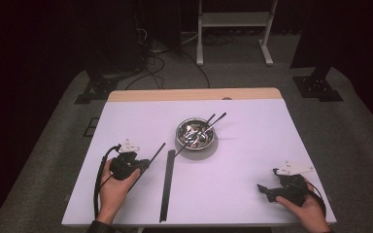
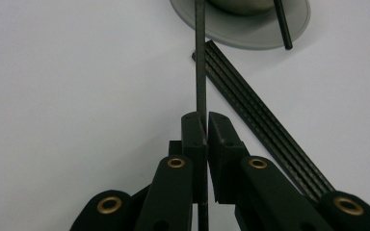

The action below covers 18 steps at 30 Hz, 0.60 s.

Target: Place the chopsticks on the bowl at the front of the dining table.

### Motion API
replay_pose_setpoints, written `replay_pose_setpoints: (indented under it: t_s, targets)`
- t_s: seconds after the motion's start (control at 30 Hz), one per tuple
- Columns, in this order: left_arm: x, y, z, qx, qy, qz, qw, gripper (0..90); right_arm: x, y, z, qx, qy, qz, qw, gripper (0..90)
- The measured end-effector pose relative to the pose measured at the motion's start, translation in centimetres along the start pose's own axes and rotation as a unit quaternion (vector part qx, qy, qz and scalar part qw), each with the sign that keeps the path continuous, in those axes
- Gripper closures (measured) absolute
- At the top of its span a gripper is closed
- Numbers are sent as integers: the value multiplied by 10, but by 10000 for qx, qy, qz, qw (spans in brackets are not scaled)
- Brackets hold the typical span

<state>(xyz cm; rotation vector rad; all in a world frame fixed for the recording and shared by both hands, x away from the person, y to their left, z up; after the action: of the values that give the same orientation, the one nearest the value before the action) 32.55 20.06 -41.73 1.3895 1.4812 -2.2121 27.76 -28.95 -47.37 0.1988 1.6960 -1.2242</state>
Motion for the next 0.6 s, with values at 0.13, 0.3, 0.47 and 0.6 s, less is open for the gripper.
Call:
replay_pose_setpoints:
  t_s: [0.13,0.3,0.47,0.6]
  targets:
    - [-8,-2,1,13,5,44,10000,868,0,0,0,0,2,-1,10000,120]
    - [-18,-2,3,78,22,111,9999,868,0,0,0,-1,3,-1,10000,120]
    - [-29,3,5,123,57,94,9999,867,0,0,0,-1,2,-2,10000,120]
    - [-36,7,7,136,98,71,9998,868,0,0,0,2,-1,-1,10000,120]
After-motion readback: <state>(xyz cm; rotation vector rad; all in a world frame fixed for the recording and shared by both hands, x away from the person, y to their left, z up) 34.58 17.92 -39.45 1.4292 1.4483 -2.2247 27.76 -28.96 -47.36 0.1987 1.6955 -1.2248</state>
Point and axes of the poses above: each handheld gripper's, and its own axes: y roughly forward along the jaws, x roughly out of its underside, z roughly to its right, the point moved 1 cm from there along y, roughly forward along the jaws, and after that the axes turned 4 degrees about z, right-handed, at the moved point
